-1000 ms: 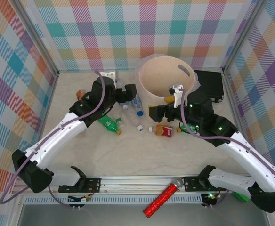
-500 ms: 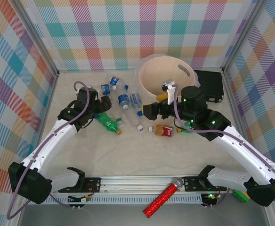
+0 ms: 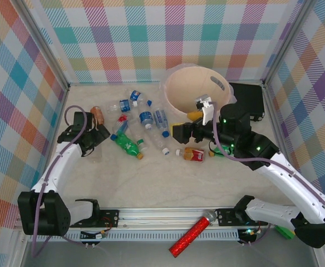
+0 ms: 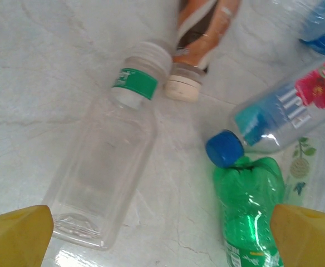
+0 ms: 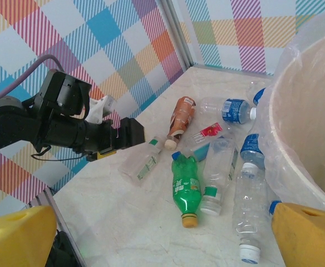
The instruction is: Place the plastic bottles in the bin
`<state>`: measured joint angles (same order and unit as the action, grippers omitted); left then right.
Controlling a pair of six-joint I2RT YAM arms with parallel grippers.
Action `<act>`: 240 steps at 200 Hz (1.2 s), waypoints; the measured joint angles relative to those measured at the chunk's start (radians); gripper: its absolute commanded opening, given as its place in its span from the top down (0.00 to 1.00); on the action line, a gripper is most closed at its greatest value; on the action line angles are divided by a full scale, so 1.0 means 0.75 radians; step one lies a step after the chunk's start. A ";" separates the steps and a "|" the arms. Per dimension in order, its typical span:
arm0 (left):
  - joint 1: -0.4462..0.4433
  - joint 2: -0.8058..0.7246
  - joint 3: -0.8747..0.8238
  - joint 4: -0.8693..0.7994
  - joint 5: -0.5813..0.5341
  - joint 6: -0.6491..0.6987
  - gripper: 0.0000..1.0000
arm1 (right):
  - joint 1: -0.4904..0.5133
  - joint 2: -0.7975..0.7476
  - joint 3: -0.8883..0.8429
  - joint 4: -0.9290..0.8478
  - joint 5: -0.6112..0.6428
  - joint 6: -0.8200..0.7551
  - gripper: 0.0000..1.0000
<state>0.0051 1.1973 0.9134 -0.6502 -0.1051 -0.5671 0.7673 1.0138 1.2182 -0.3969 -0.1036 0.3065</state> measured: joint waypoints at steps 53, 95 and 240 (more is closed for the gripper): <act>0.151 0.138 -0.008 0.007 0.096 -0.039 0.01 | 0.000 -0.019 -0.027 0.001 -0.009 0.000 0.01; 0.215 0.259 0.023 0.006 0.125 -0.057 0.01 | 0.000 -0.053 -0.054 0.001 -0.009 -0.003 0.01; 0.206 0.401 0.060 0.011 0.357 -0.102 0.00 | 0.000 -0.067 -0.106 0.011 0.008 -0.010 0.01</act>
<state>0.1596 1.4982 0.9581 -0.6422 0.1623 -0.6434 0.7673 0.9638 1.1385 -0.3885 -0.0975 0.2993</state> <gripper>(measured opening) 0.995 0.990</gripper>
